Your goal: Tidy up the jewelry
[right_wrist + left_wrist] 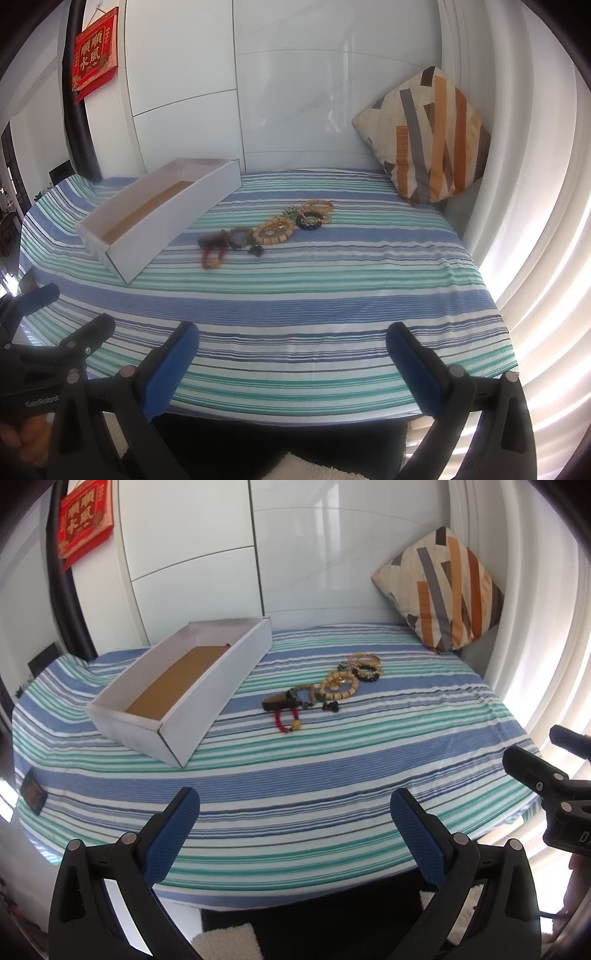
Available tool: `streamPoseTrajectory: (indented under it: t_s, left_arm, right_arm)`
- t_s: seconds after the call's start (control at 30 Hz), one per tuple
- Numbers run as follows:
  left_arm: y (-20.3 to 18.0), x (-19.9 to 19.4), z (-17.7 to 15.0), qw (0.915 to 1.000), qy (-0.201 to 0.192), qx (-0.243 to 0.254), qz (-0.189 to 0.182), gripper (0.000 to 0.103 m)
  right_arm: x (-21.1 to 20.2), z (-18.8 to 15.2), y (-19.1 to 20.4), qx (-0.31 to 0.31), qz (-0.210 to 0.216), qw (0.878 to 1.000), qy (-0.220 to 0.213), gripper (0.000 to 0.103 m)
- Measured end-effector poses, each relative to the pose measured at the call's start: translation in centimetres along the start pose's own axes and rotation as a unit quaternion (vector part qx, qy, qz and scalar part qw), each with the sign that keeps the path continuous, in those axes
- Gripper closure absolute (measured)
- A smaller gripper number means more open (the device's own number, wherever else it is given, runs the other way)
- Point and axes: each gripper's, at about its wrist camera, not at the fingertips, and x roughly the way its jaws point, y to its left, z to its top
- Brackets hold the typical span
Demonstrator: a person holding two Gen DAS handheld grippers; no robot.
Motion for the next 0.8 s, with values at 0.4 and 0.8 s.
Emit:
streamPoseTrajectory:
  t_s: [0.4, 0.8]
  left_arm:
    - [0.09, 0.05, -0.06, 1.0000, 0.000, 0.000, 0.000, 0.000]
    - [0.16, 0.29, -0.53, 1.0000, 0.001, 0.003, -0.004, 0.000]
  right_arm:
    - [-0.03, 0.02, -0.01, -0.001, 0.000, 1.000, -0.001, 0.000]
    - [-0.02, 0.26, -0.28, 0.003, 0.000, 1.000, 0.000, 0.000]
